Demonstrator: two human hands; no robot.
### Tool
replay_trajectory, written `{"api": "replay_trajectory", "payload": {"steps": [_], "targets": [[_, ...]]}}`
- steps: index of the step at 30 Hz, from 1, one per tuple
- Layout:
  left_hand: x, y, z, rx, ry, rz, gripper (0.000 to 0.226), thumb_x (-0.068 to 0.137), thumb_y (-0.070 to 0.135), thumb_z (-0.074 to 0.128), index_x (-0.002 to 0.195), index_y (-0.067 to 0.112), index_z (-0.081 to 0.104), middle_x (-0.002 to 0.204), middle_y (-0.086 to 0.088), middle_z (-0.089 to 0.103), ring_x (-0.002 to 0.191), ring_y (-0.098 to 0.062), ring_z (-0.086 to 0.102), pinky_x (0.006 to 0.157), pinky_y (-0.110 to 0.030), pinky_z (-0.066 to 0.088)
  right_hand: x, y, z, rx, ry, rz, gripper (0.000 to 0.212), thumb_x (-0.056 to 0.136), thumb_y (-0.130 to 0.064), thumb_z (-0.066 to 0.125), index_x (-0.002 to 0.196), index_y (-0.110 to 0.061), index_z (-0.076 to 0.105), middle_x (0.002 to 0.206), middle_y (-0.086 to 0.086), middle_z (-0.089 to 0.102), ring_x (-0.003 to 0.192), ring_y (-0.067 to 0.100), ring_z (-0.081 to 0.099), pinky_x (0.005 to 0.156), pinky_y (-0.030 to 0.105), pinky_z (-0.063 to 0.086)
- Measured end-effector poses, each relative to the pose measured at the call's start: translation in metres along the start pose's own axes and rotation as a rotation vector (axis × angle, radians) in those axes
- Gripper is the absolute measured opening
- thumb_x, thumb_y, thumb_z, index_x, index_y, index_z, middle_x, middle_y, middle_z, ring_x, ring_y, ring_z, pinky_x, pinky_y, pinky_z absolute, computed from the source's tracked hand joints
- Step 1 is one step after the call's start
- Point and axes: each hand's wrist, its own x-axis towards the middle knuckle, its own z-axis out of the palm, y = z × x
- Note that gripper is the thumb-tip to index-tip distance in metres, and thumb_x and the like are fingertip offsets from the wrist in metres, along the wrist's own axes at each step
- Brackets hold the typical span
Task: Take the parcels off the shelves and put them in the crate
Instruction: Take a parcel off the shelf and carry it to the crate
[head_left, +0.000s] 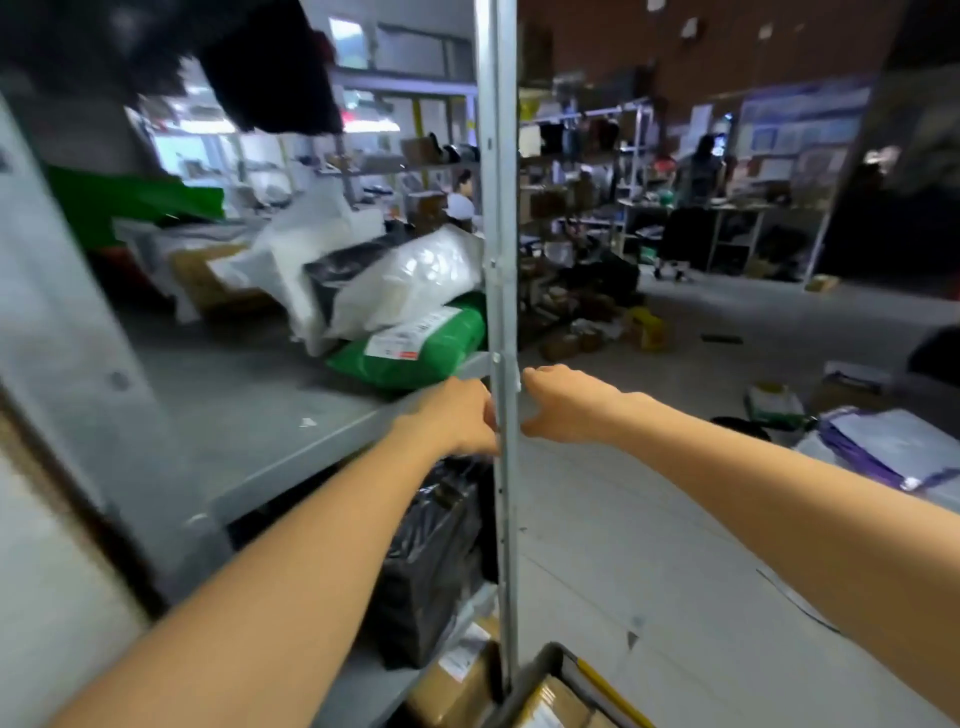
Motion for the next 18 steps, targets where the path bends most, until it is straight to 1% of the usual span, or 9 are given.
{"api": "replay_trajectory", "payload": {"steps": [2, 4, 5, 7, 9, 13, 16, 18], "targets": [[-0.028, -0.001, 0.002, 0.032, 0.009, -0.051, 0.03, 0.063, 0.031, 0.078, 0.088, 0.018, 0.068, 0.086, -0.007, 0.065, 0.082, -0.029, 0.065, 0.066, -0.034, 0.051, -0.011, -0.027, -0.006, -0.029, -0.019, -0.036, 0.041, 0.085, -0.034, 0.065, 0.115, -0.008, 0.051, 0.117, 0.014, 0.056, 0.101, 0.033, 0.059, 0.067, 0.031, 0.037], [-0.058, -0.002, 0.002, 0.032, 0.029, -0.112, 0.036, 0.063, 0.032, 0.079, 0.094, 0.017, 0.068, 0.087, -0.006, 0.062, 0.078, -0.029, 0.061, 0.063, -0.034, 0.047, -0.024, -0.053, -0.009, -0.054, -0.053, -0.065, 0.042, 0.085, -0.036, 0.065, 0.114, -0.008, 0.052, 0.114, 0.012, 0.058, 0.095, 0.028, 0.058, 0.067, 0.032, 0.037], [-0.074, -0.005, 0.0, 0.036, 0.043, -0.133, 0.039, 0.064, 0.033, 0.079, 0.097, 0.016, 0.067, 0.089, -0.006, 0.062, 0.079, -0.029, 0.06, 0.064, -0.035, 0.047, -0.032, -0.066, -0.011, -0.065, -0.06, -0.081, 0.041, 0.085, -0.037, 0.065, 0.113, -0.008, 0.053, 0.112, 0.011, 0.059, 0.095, 0.028, 0.059, 0.067, 0.032, 0.038], [-0.11, -0.016, -0.009, 0.031, 0.081, -0.175, 0.041, 0.067, 0.035, 0.078, 0.102, 0.016, 0.067, 0.096, -0.008, 0.064, 0.088, -0.031, 0.062, 0.07, -0.037, 0.05, -0.047, -0.092, -0.013, -0.091, -0.072, -0.129, 0.037, 0.086, -0.036, 0.064, 0.111, -0.01, 0.055, 0.111, 0.01, 0.062, 0.097, 0.028, 0.061, 0.068, 0.032, 0.042], [-0.152, -0.032, -0.024, 0.037, 0.139, -0.238, 0.038, 0.069, 0.038, 0.075, 0.102, 0.018, 0.068, 0.101, -0.009, 0.066, 0.095, -0.031, 0.063, 0.074, -0.035, 0.05, -0.063, -0.124, -0.017, -0.094, -0.086, -0.182, 0.036, 0.085, -0.034, 0.064, 0.113, -0.012, 0.057, 0.113, 0.009, 0.063, 0.098, 0.028, 0.063, 0.069, 0.031, 0.042], [-0.251, -0.07, -0.058, 0.071, 0.22, -0.439, 0.039, 0.068, 0.037, 0.077, 0.104, 0.022, 0.069, 0.104, -0.005, 0.067, 0.096, -0.027, 0.064, 0.073, -0.029, 0.048, -0.091, -0.206, -0.025, -0.086, -0.084, -0.342, 0.042, 0.085, -0.037, 0.064, 0.115, -0.009, 0.053, 0.116, 0.012, 0.057, 0.101, 0.032, 0.059, 0.068, 0.031, 0.037], [-0.333, -0.101, -0.081, 0.072, 0.259, -0.596, 0.037, 0.071, 0.036, 0.077, 0.104, 0.022, 0.068, 0.105, -0.002, 0.067, 0.094, -0.025, 0.064, 0.076, -0.03, 0.049, -0.111, -0.282, -0.031, -0.059, -0.097, -0.498, 0.04, 0.087, -0.036, 0.062, 0.116, -0.01, 0.05, 0.115, 0.012, 0.057, 0.095, 0.03, 0.056, 0.068, 0.033, 0.039], [-0.392, -0.12, -0.097, 0.088, 0.283, -0.716, 0.037, 0.073, 0.035, 0.077, 0.105, 0.021, 0.067, 0.106, -0.001, 0.066, 0.093, -0.023, 0.063, 0.076, -0.031, 0.049, -0.126, -0.341, -0.033, -0.064, -0.119, -0.61, 0.042, 0.088, -0.036, 0.062, 0.119, -0.01, 0.048, 0.112, 0.009, 0.052, 0.094, 0.029, 0.054, 0.069, 0.034, 0.041]]}}
